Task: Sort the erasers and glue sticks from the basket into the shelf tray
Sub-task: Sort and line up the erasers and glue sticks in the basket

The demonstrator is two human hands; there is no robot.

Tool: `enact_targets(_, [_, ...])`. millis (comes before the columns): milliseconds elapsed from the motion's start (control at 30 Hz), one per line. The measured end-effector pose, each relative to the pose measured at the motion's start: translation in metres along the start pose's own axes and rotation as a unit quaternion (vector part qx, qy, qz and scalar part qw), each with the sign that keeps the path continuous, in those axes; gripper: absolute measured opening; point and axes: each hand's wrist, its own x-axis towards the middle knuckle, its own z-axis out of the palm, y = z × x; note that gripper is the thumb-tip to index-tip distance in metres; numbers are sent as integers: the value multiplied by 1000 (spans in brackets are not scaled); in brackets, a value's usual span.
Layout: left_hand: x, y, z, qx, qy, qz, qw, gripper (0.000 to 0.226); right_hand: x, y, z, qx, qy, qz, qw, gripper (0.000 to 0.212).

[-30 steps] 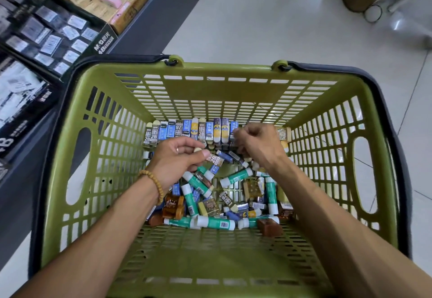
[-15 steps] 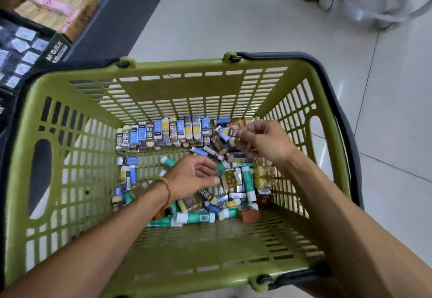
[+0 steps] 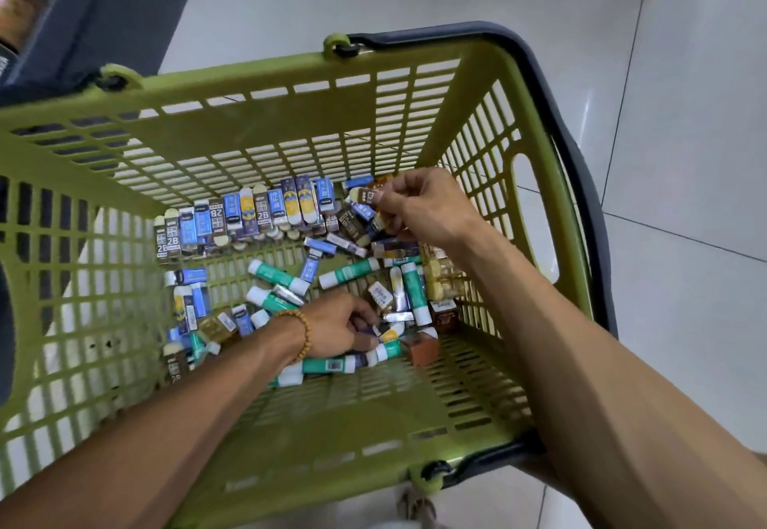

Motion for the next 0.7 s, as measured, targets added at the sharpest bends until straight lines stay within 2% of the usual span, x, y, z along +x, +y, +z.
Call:
enact_targets(133, [-3,0,0,15,9,7,1000,22,1,2,0,-2,1,-4,1000,16])
enact_targets(367, [0,2,-3,-1,-33,-10,999,29,2,4,1,-5,2,-2,1000,15])
enact_targets(500, [6,-1,1,-60,-5,-16,998,17,2,4,1,-7,3,-2,1000,16])
enact_targets(600, [4,0,1,-116,-27,-2,993,20,2,5,1,-9,7,-4,1000,16])
enact_targets(700, [2,3,3,-115,-45,7,992,21,3,4,1,-13,6,-5,1000,15])
